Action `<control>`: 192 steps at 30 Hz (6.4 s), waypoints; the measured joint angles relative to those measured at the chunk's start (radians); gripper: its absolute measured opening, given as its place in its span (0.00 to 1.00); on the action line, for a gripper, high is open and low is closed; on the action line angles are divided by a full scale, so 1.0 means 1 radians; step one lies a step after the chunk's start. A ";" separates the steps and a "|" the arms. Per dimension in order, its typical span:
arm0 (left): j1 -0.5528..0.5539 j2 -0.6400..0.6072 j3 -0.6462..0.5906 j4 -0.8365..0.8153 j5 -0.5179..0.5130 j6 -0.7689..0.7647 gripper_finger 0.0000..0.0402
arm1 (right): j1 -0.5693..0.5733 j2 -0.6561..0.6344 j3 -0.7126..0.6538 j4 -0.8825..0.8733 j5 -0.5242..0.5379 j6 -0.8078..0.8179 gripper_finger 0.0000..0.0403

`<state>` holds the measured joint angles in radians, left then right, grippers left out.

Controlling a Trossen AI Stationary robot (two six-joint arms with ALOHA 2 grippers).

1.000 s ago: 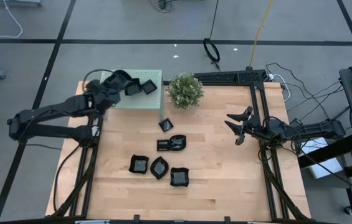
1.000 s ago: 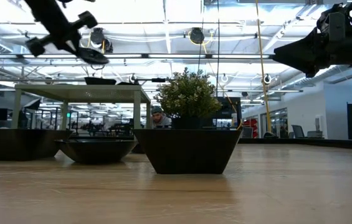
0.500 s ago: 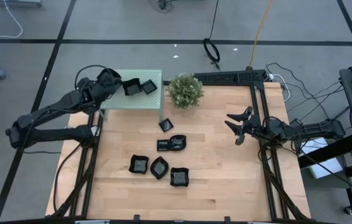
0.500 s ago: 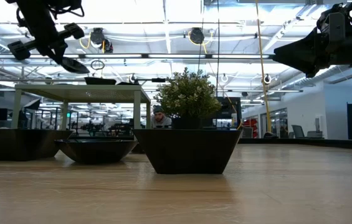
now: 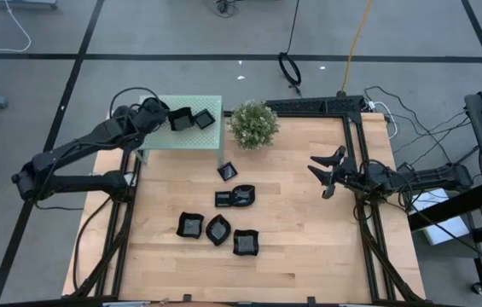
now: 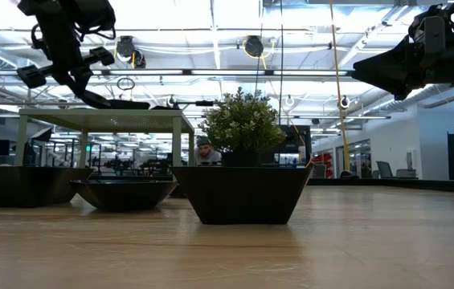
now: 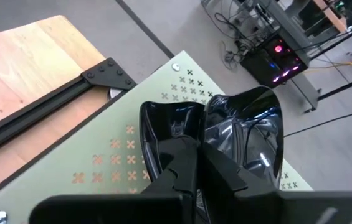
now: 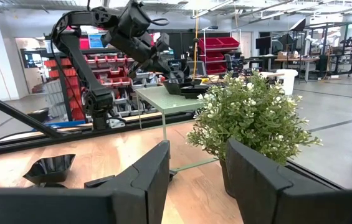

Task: Pick & Place Mini shaped plates
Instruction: Stack the leaf shape plate on top of the leaf shape plate on the shelf, then stack the distorted square plate on top of the distorted square plate on the shelf

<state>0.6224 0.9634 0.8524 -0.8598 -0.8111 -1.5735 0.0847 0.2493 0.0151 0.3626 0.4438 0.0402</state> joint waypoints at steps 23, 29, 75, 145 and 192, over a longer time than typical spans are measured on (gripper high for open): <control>-0.009 -0.095 0.000 0.196 -0.135 0.473 0.47 | 0.000 0.000 0.000 0.000 0.000 0.000 0.36; -0.008 -0.137 0.000 0.446 0.144 0.899 0.48 | 0.000 0.000 0.000 0.000 0.000 0.000 0.36; -0.906 0.243 -0.002 0.275 0.785 1.316 0.48 | 0.000 0.000 0.000 0.001 0.000 0.000 0.36; -0.599 0.004 0.005 0.307 0.078 0.648 0.03 | 0.000 0.003 0.000 0.000 0.000 0.000 0.36; -0.242 0.049 0.006 0.206 0.065 0.502 0.15 | 0.000 0.002 0.000 0.000 0.000 0.000 0.36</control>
<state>0.3801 1.0126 0.8581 -0.6533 -0.7457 -1.0714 0.0847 0.2516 0.0149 0.3626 0.4437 0.0402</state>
